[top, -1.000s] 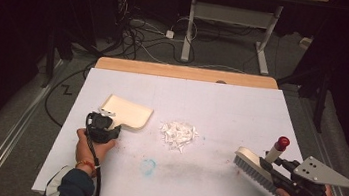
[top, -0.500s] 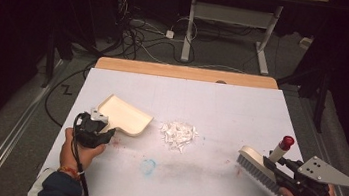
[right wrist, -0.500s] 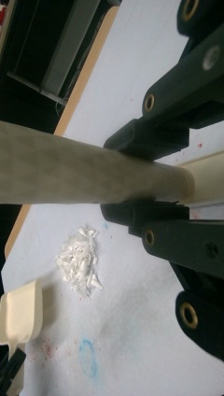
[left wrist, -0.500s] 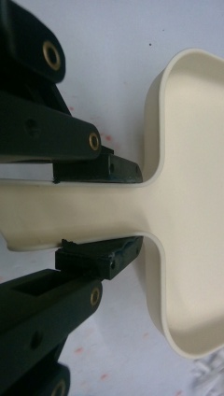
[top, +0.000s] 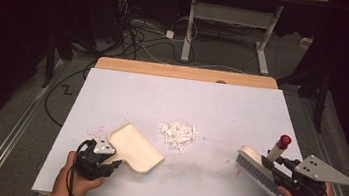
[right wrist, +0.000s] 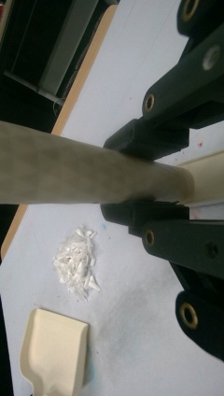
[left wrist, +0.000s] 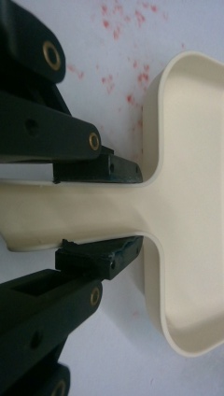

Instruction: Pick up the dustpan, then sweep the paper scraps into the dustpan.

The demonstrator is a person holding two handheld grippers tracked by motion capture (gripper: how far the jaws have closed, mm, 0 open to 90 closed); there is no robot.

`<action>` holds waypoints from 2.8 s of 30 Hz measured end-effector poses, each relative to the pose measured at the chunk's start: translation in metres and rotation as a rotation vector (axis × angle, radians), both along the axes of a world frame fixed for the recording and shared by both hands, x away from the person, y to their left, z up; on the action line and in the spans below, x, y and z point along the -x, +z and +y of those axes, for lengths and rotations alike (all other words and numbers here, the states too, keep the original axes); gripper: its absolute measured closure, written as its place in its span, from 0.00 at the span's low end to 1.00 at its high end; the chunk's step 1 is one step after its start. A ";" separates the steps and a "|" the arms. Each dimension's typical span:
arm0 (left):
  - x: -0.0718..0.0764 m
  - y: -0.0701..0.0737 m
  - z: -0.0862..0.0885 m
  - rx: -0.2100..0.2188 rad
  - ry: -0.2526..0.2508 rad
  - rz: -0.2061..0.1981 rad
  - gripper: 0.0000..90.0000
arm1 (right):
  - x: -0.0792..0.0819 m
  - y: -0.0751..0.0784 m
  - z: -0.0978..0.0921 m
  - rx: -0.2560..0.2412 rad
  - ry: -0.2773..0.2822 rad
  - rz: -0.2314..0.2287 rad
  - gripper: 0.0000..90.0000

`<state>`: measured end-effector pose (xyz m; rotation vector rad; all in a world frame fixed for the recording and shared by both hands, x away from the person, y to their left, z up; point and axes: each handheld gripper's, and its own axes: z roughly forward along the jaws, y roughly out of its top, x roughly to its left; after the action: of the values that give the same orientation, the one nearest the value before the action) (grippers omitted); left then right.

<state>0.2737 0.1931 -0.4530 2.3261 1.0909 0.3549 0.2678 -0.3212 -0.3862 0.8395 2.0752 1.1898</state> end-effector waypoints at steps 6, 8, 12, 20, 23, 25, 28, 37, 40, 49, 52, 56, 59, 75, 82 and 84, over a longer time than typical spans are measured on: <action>0.004 -0.002 -0.008 0.004 -0.031 0.005 0.71 | -0.002 -0.003 0.002 -0.007 0.014 0.008 0.79; 0.002 -0.003 -0.010 0.005 -0.035 0.008 0.71 | -0.003 -0.003 0.001 -0.014 0.016 0.006 0.79; 0.002 -0.005 -0.010 0.003 -0.040 0.012 0.71 | -0.006 -0.003 0.001 -0.022 0.014 0.003 0.79; 0.002 -0.008 -0.013 -0.011 -0.049 0.003 0.71 | -0.015 -0.002 -0.004 -0.035 -0.024 0.005 0.79; 0.003 -0.011 -0.015 -0.017 -0.055 0.001 0.71 | -0.020 -0.001 -0.004 -0.045 -0.026 0.004 0.79; 0.002 -0.012 -0.015 -0.017 -0.055 0.008 0.71 | -0.024 0.000 -0.002 -0.044 -0.024 0.001 0.79; 0.003 -0.013 -0.015 -0.012 -0.051 0.008 0.71 | -0.032 0.000 0.002 -0.051 -0.024 -0.001 0.79; 0.003 -0.015 -0.016 -0.009 -0.043 0.019 0.71 | -0.058 0.003 0.010 -0.053 -0.084 -0.033 0.79; 0.002 -0.015 -0.016 -0.010 -0.043 0.019 0.71 | -0.070 0.005 0.011 -0.092 -0.091 -0.037 0.79; -0.001 -0.020 -0.017 -0.026 -0.058 0.039 0.71 | -0.105 0.006 0.032 -0.078 -0.100 -0.046 0.79; -0.003 -0.020 -0.018 -0.027 -0.062 0.039 0.71 | -0.126 0.004 0.045 -0.097 -0.083 -0.027 0.79; -0.004 -0.020 -0.020 -0.029 -0.062 0.039 0.71 | -0.144 -0.001 0.059 -0.096 -0.078 -0.006 0.79; -0.004 -0.021 -0.021 -0.029 -0.062 0.043 0.71 | -0.159 -0.004 0.075 -0.086 -0.078 0.003 0.79; -0.010 -0.021 -0.021 -0.019 -0.075 0.050 0.71 | -0.198 -0.024 0.162 -0.038 -0.063 -0.026 0.79; -0.011 -0.021 -0.023 -0.020 -0.071 0.053 0.71 | -0.171 -0.029 0.189 -0.043 0.032 -0.034 0.79; -0.012 -0.020 -0.024 -0.019 -0.067 0.052 0.71 | -0.165 -0.031 0.195 -0.059 0.059 -0.031 0.79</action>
<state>0.2858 0.1692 -0.4735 2.3945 1.0355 0.2819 0.4331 -0.1264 -0.4169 0.7862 2.0619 1.2933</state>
